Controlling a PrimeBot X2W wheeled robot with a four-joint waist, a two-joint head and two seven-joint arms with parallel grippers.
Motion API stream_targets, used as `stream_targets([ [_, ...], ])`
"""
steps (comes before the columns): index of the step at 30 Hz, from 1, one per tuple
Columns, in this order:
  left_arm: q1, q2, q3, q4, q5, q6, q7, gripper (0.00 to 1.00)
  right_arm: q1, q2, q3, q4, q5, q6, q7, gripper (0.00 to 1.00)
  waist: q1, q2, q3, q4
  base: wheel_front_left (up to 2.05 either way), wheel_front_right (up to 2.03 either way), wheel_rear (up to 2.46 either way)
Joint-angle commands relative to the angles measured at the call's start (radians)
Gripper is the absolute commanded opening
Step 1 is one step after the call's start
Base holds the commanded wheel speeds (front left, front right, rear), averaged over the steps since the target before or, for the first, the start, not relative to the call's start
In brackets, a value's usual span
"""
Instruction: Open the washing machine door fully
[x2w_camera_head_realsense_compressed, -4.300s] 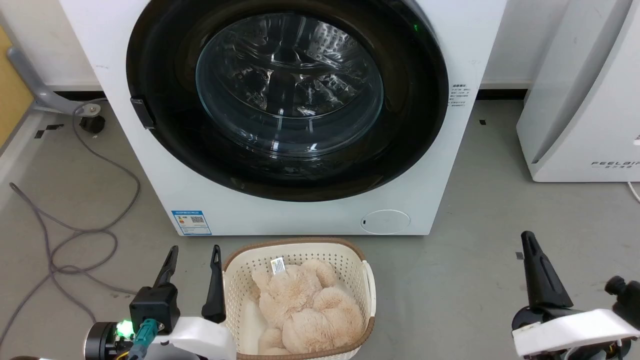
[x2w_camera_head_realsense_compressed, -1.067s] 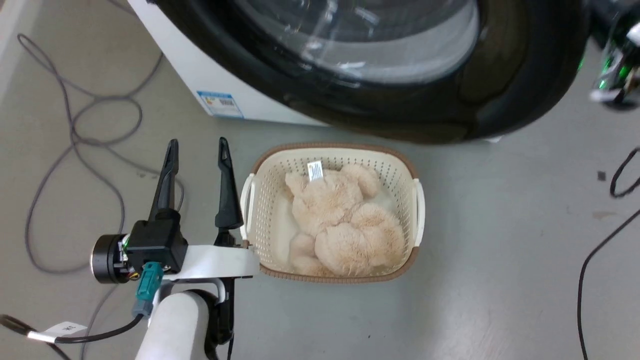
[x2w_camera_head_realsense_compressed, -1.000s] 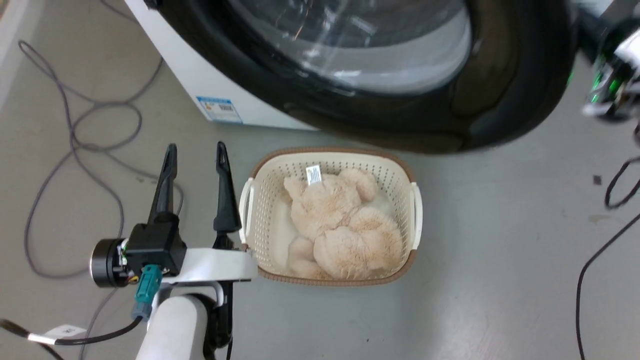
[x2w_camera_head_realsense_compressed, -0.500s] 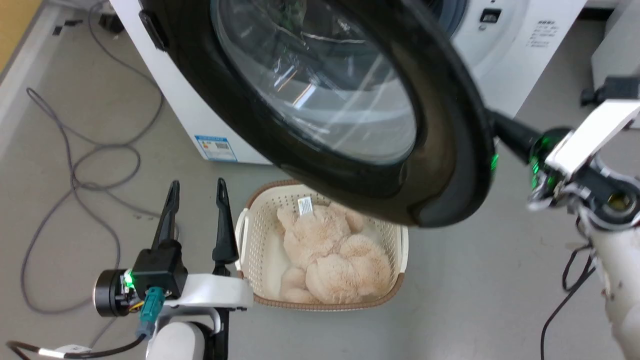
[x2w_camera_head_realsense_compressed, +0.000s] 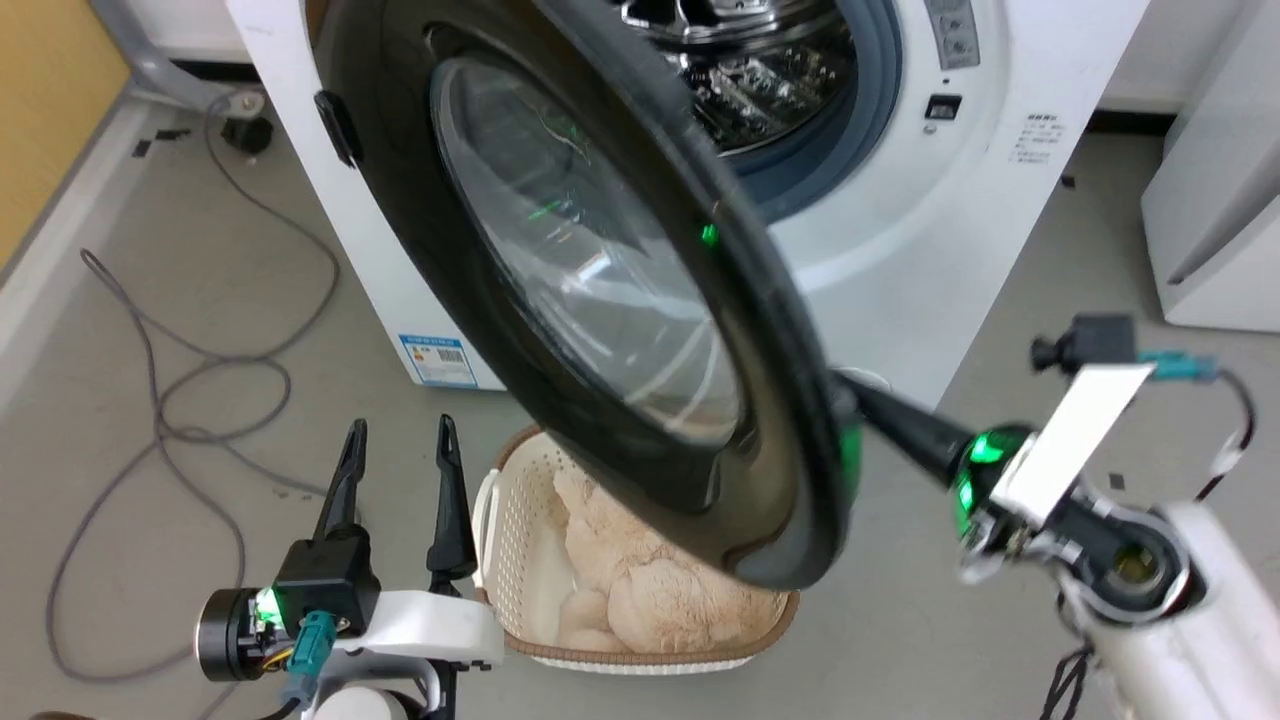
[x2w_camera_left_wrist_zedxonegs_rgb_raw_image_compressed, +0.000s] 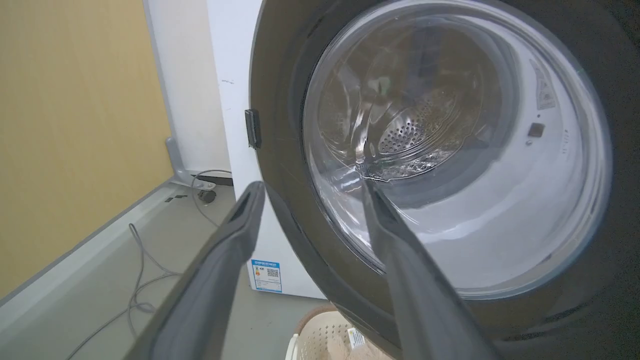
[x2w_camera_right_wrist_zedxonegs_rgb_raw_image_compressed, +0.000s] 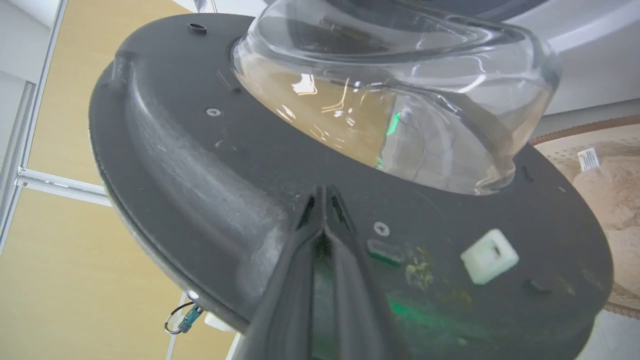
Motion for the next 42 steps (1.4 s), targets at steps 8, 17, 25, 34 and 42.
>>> stream_targets([
  [8,0.028,0.001,0.002,0.01,0.006,-0.011,-0.005,1.0,0.133,0.051,0.07,-0.095,-0.006,0.001,0.016,0.0,0.0001,0.0,-0.036,-0.002,0.0,0.0,0.0],
  [17,0.034,0.001,0.002,0.021,0.005,-0.013,-0.005,1.0,0.2,0.101,0.142,-0.139,-0.017,0.001,0.023,0.0,0.0001,0.0,-0.051,-0.004,0.0,0.0,0.0],
  [25,0.047,0.001,0.006,0.024,0.005,-0.011,-0.005,1.0,0.236,0.119,0.147,-0.165,-0.035,0.001,-0.031,0.0,0.0001,0.0,-0.069,-0.014,0.0,0.0,0.0],
  [34,0.071,0.001,0.018,0.023,0.004,-0.011,-0.005,1.0,0.25,0.114,0.036,-0.258,-0.164,0.001,-0.362,0.0,0.0001,0.0,-0.098,-0.035,0.0,0.0,0.0],
  [42,0.085,0.001,0.038,0.018,0.005,-0.014,-0.005,1.0,0.271,0.006,0.004,-0.285,-0.415,0.001,-0.763,0.0,0.0001,0.0,-0.113,-0.055,0.0,0.0,0.0],
])
